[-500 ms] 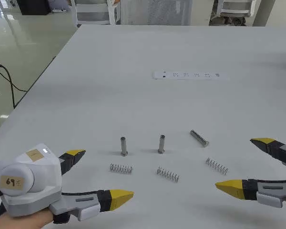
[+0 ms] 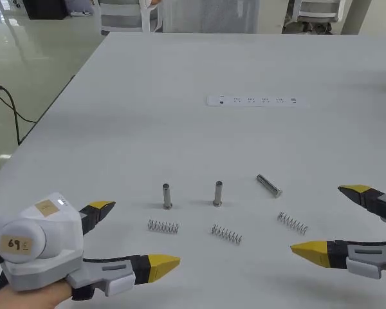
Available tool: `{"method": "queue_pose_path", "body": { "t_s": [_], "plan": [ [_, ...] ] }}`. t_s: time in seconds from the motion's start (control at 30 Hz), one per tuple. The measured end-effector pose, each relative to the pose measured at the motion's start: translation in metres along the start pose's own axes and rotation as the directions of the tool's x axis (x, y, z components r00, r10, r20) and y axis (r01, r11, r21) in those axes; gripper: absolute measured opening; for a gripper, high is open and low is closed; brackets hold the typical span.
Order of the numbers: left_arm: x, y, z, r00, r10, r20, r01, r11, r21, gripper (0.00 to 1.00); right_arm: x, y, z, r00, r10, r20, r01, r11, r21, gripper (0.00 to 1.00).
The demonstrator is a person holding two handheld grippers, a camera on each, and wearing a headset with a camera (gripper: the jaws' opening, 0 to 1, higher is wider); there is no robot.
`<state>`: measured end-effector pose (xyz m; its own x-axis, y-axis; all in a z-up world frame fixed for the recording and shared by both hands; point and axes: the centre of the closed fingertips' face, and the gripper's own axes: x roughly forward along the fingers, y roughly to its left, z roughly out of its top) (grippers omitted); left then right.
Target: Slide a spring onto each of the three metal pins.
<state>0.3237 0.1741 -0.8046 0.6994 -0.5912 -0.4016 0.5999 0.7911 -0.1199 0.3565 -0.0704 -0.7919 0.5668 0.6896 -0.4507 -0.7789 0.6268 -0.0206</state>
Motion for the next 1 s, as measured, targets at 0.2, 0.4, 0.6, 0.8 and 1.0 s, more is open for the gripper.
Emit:
{"method": "queue_pose_path", "body": {
  "t_s": [0.2, 0.4, 0.6, 0.8, 1.0],
  "plan": [
    [0.0000, 0.0001, -0.0001, 1.0000, 0.000, 0.000, 0.000, 1.000, 0.000, 0.97, 0.0001, 0.0002, -0.0006, 1.0000, 0.001, -0.002, -0.001, 1.000, 0.000, 0.97],
    [0.0002, 0.0008, 0.0000, 1.0000, 0.001, 0.000, -0.001, 1.000, 0.001, 0.97, 0.0001, -0.0002, -0.0007, 1.0000, 0.000, -0.002, 0.000, 1.000, 0.000, 0.97],
    [-0.0001, 0.0009, 0.0004, 1.0000, 0.000, 0.000, 0.000, 1.000, 0.001, 0.97, 0.0003, -0.0001, -0.0006, 1.0000, 0.002, -0.003, -0.002, 1.000, -0.001, 0.97],
    [-0.0010, 0.0006, -0.0004, 1.0000, 0.002, -0.001, -0.002, 1.000, 0.001, 0.97, 0.0000, 0.0013, -0.0002, 1.0000, 0.003, -0.003, -0.003, 1.000, -0.001, 0.97],
    [-0.0015, 0.0014, 0.0003, 1.0000, 0.005, 0.000, -0.005, 1.000, 0.002, 0.97, 0.0000, 0.0021, 0.0005, 1.0000, 0.004, -0.002, -0.004, 1.000, -0.003, 0.97]
  ]
}}
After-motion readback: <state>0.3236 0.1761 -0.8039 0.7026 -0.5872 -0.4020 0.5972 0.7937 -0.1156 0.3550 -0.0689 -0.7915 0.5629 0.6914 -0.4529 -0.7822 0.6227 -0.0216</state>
